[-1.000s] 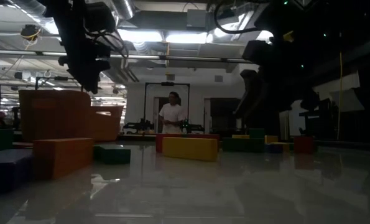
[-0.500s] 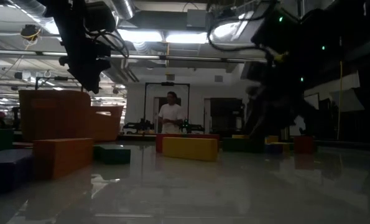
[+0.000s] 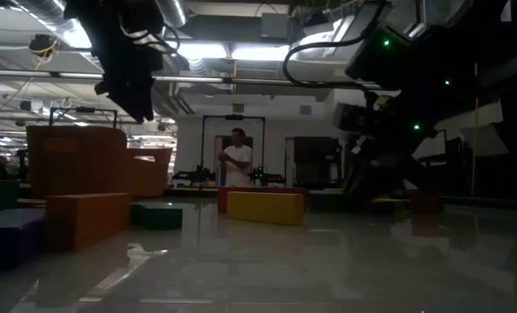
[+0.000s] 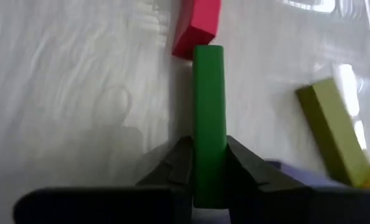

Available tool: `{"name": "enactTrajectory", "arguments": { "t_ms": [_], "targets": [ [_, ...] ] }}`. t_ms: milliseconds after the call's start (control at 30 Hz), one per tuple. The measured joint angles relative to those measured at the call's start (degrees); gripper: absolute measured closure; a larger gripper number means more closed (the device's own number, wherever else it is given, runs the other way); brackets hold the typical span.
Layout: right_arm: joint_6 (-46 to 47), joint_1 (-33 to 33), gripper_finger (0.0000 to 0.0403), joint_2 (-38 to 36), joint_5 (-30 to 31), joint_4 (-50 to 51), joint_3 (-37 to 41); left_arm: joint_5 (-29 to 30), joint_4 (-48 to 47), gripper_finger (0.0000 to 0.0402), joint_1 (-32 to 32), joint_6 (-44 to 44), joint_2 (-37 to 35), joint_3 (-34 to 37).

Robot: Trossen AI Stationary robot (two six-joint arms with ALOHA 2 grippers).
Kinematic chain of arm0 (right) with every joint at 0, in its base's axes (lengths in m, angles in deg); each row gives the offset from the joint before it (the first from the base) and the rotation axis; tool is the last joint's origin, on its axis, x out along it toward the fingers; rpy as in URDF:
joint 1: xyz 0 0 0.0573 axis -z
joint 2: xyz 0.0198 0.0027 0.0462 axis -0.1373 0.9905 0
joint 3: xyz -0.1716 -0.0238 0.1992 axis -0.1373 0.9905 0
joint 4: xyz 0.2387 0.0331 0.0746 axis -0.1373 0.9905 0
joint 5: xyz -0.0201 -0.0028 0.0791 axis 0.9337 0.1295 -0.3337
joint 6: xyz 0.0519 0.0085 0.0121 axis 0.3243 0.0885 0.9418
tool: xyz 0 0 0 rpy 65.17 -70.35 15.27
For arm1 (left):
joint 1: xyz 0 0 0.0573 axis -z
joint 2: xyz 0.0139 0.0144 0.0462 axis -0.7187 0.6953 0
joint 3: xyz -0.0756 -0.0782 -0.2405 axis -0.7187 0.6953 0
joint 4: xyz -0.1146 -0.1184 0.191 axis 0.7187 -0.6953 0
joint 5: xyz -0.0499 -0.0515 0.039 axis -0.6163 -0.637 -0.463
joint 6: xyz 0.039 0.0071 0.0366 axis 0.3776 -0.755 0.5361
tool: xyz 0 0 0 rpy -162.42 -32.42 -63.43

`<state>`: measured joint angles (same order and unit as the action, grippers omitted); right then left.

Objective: Sort blocks by size
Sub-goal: Put the big green block into the orange bin

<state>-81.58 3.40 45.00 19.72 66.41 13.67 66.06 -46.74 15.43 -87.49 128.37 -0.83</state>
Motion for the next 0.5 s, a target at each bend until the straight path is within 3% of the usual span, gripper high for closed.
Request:
{"name": "enactTrajectory", "arguments": {
  "t_ms": [200, 300, 400, 500],
  "targets": [
    [-6.7, 0.0, 0.0349, -0.8, 1.4, -1.2, -6.6, -0.2, -0.3, 0.0235, 4.7, 0.1, -2.7, -0.7],
    [-13.2, 0.2, 0.0341, -0.7, 5.9, -1.1, -11.1, -0.1, -1.1, 0.0235, 7.5, -1.7, -5.4, -0.7],
    [-21.8, 1.7, 0.0339, 0.1, 8.5, -5.8, -15.0, -0.1, -2.3, 0.0235, 10.8, -4.6, -8.2, -0.7],
    [-29.3, 4.7, 0.0344, 2.4, 6.8, -13.4, -17.9, -0.1, -4.5, 0.0235, 14.9, -7.4, -10.6, -0.7]
  ]
}}
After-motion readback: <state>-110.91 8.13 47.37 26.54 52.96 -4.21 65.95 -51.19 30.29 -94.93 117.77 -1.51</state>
